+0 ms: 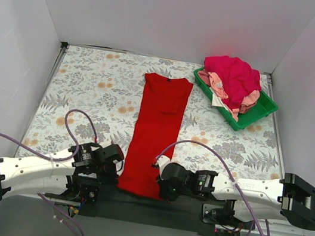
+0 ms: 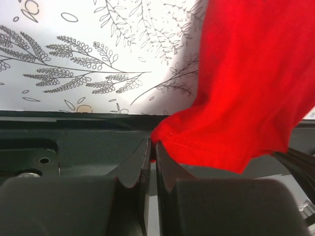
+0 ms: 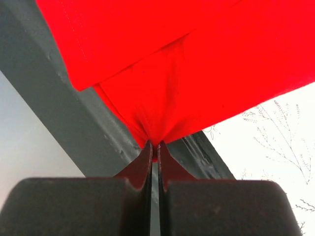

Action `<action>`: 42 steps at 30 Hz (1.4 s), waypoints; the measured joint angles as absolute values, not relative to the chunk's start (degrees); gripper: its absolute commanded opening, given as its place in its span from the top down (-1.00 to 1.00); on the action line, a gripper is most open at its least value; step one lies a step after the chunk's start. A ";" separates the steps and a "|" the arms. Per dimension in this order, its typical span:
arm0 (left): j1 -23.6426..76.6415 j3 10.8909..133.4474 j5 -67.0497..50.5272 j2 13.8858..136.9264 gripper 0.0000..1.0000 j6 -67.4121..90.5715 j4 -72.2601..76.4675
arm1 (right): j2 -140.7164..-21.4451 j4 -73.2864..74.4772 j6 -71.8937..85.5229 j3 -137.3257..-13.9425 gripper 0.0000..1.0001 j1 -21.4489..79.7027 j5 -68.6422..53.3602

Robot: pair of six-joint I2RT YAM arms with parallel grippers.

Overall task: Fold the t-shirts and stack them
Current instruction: Fold the tshirt

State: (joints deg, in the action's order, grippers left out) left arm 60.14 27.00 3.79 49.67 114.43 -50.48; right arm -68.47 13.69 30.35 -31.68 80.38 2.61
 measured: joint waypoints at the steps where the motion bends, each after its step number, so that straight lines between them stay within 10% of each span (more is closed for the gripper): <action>1: 60.20 27.00 3.77 49.17 1.00 114.43 -50.30 | -68.64 13.67 30.52 -31.68 0.97 80.38 2.83; 42: 35.46 68.29 19.55 89.76 1.00 101.97 -35.42 | -85.60 9.08 12.08 -55.83 0.97 40.45 -4.82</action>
